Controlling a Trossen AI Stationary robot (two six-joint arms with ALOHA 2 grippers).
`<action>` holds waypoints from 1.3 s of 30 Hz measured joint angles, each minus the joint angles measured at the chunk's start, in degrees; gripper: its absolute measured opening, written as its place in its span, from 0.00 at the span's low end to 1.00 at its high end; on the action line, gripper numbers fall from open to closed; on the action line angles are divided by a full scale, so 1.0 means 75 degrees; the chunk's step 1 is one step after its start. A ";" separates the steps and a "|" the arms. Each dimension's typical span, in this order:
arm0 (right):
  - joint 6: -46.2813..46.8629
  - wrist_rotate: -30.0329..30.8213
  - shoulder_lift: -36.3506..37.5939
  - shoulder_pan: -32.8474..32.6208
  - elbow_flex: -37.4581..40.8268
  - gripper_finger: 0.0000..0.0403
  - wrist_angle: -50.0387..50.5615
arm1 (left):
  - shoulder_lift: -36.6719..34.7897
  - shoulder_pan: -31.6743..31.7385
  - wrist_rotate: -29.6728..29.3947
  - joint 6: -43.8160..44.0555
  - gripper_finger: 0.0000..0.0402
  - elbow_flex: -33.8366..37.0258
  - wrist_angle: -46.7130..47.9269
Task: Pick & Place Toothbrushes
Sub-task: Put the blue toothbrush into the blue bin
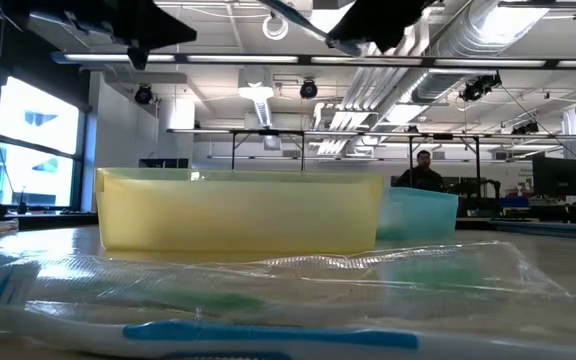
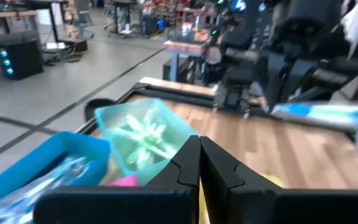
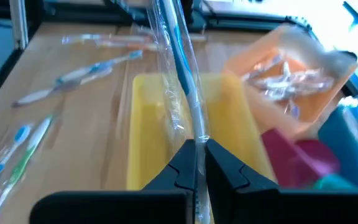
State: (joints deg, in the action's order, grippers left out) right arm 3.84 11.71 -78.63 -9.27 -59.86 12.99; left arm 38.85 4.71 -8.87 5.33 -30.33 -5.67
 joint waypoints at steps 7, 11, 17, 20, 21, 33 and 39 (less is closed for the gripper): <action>-0.0996 -0.1242 0.0000 0.1420 0.0000 0.02 -0.0873 | 0.0206 0.2028 0.1705 -0.0307 0.00 0.0000 -0.0016; -0.1276 -0.1852 0.0000 0.2095 -0.0002 0.02 -0.1216 | 0.0453 0.2928 0.3125 -0.0323 0.00 0.0000 -0.0500; -0.1498 -0.2099 0.0000 0.2553 -0.0006 0.02 -0.1354 | 0.1149 0.3722 0.4465 -0.0016 0.00 -0.0003 -0.1584; -0.1509 -0.1987 -0.0009 0.2604 -0.0008 0.02 -0.1566 | 0.1556 0.3881 0.5158 -0.0009 0.00 -0.0003 -0.2092; -0.1510 -0.1947 -0.0016 0.2607 -0.0012 0.02 -0.1650 | 0.1680 0.3899 0.5313 -0.0012 0.00 -0.0003 -0.2205; -0.1436 -0.1635 -0.0213 0.2605 -0.0012 0.02 -0.2461 | 0.2448 0.3923 0.5527 -0.0106 0.00 -0.0003 -0.2709; -0.1349 -0.1411 -0.0213 0.2602 -0.0012 0.02 -0.2456 | 0.2448 0.3923 0.5529 -0.0080 0.00 -0.0003 -0.2749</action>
State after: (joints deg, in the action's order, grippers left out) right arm -6.27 1.13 -80.23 10.24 -59.94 -5.43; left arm 57.21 34.13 32.60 4.73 -30.35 -26.29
